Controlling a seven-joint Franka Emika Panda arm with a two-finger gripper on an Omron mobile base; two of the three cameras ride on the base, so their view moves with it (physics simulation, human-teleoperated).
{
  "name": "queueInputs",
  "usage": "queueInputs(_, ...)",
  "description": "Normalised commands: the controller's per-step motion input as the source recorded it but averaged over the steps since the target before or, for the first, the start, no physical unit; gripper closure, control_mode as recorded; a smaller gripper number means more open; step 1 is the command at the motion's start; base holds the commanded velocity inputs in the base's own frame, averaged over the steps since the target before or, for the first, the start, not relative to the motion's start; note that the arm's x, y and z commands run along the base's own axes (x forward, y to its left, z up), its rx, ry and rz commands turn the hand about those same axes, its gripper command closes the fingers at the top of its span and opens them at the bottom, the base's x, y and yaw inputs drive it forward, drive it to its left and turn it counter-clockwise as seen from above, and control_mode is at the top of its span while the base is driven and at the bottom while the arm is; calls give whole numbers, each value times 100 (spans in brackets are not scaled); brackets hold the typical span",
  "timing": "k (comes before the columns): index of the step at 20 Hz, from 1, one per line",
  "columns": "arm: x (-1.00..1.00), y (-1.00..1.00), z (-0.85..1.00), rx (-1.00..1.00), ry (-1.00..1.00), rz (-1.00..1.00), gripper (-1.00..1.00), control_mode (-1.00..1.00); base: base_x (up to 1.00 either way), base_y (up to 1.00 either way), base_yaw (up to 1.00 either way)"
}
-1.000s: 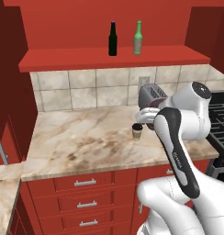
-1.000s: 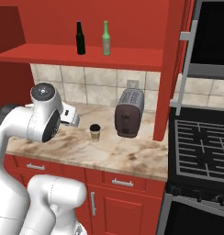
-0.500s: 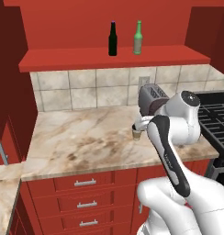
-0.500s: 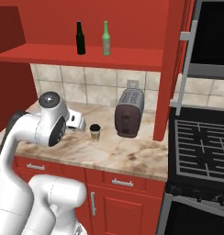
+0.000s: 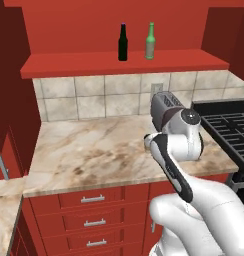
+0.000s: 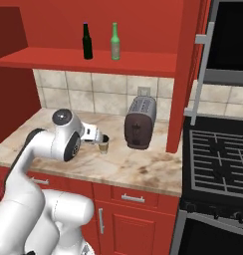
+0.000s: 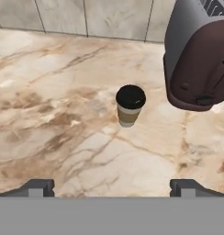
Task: Sort all alcoholic drinks to one cabinet, and non-alcoholic drinks to the other.
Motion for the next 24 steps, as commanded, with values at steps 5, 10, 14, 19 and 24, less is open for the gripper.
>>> queueInputs(5, 64, -17, -1, 0, 1, 0, -100, -100, 0, 0, 0)
queueInputs(10, 67, 0, -1, 0, 11, -1, -100, -100, 0, 0, 0)
queueInputs(14, 43, 0, -20, 0, 19, -5, -100, -100, 0, 0, 0)
queueInputs(19, 31, 0, -27, 0, 13, -9, -100, -100, 0, 0, 0)
queueInputs(24, 19, -2, -35, 0, 8, -9, -100, -100, 0, 0, 0)
